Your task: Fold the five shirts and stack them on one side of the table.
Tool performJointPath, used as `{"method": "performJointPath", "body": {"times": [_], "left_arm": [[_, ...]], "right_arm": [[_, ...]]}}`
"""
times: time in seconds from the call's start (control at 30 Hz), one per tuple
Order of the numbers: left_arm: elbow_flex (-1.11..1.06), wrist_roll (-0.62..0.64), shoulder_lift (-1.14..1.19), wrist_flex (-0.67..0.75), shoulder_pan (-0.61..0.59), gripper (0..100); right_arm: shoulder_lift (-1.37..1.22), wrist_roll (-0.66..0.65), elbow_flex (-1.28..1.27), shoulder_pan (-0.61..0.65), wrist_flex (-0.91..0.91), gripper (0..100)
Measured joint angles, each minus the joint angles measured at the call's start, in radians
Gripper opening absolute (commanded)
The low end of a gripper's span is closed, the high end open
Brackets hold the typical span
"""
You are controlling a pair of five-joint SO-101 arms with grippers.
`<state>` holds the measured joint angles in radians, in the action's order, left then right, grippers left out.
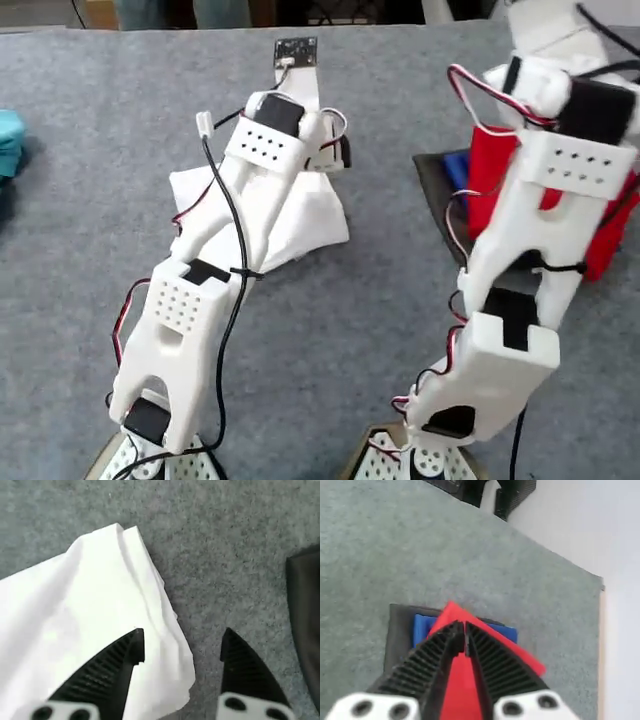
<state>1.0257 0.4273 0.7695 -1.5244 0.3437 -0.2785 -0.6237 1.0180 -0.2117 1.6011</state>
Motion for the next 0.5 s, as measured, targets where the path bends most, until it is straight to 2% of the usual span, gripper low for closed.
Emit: {"method": "performJointPath", "body": {"times": [0.13,0.27,0.4,0.5], "left_arm": [[0.173,-0.044,0.003,-0.138,-0.075,18],[0.27,-0.078,0.011,-0.219,-0.212,2],[0.21,-0.089,0.049,-0.227,-0.367,3],[0.123,-0.092,0.123,-0.184,-0.4,3]], "right_arm": [[-0.049,0.0,0.0,0.069,0.0,1.5],[-0.13,0.0,-0.006,0.183,0.0,1.5],[-0.242,0.0,-0.006,0.316,0.003,1.5],[-0.341,0.0,-0.006,0.404,0.052,1.5]]}}
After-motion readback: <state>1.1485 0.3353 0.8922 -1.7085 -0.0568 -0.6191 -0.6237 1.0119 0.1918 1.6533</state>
